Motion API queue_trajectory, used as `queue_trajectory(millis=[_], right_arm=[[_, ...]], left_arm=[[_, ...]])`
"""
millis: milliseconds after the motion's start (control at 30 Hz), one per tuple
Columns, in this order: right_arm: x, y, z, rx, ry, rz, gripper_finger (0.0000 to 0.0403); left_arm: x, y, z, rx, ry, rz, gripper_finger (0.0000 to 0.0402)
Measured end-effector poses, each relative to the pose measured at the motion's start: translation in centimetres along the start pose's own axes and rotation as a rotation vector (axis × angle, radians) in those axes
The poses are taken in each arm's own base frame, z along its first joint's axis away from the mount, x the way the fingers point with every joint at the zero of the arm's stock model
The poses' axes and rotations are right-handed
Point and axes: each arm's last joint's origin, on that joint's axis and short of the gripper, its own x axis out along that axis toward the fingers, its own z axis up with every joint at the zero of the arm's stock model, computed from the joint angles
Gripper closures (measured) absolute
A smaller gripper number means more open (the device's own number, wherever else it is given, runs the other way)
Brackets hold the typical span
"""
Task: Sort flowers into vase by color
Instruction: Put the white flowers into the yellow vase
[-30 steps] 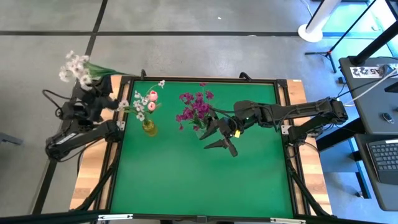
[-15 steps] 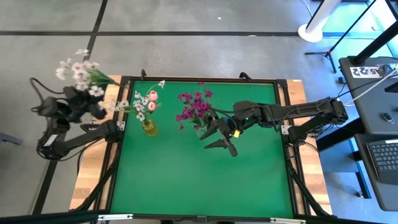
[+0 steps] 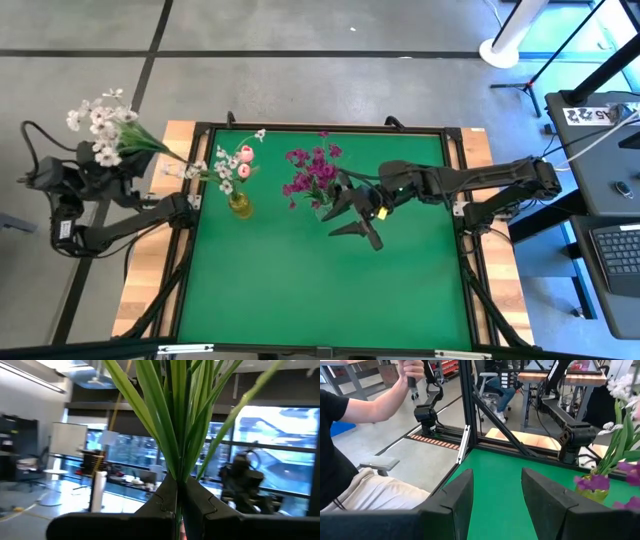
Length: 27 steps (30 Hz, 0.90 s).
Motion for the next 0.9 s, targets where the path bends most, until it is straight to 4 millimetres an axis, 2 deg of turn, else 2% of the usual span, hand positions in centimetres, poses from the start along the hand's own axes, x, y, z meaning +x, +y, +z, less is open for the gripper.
queue_trajectory(millis=[300,567,900], right_arm=[[-0.2,0.1,0.2,-0.003,-0.008,0.000,0.0237],[-0.6,0.2,0.7,-0.013,-0.034,-0.001,0.0237],[-0.8,0.3,0.8,-0.014,-0.037,-0.001,0.0237]], left_arm=[[0.1,-0.2,-0.7,-0.055,0.071,-0.107,0.0400],[2.2,0.4,-5.5,-0.089,0.283,-0.022,0.0400],[4.6,1.2,-9.8,-0.068,0.323,-0.030,0.0400]])
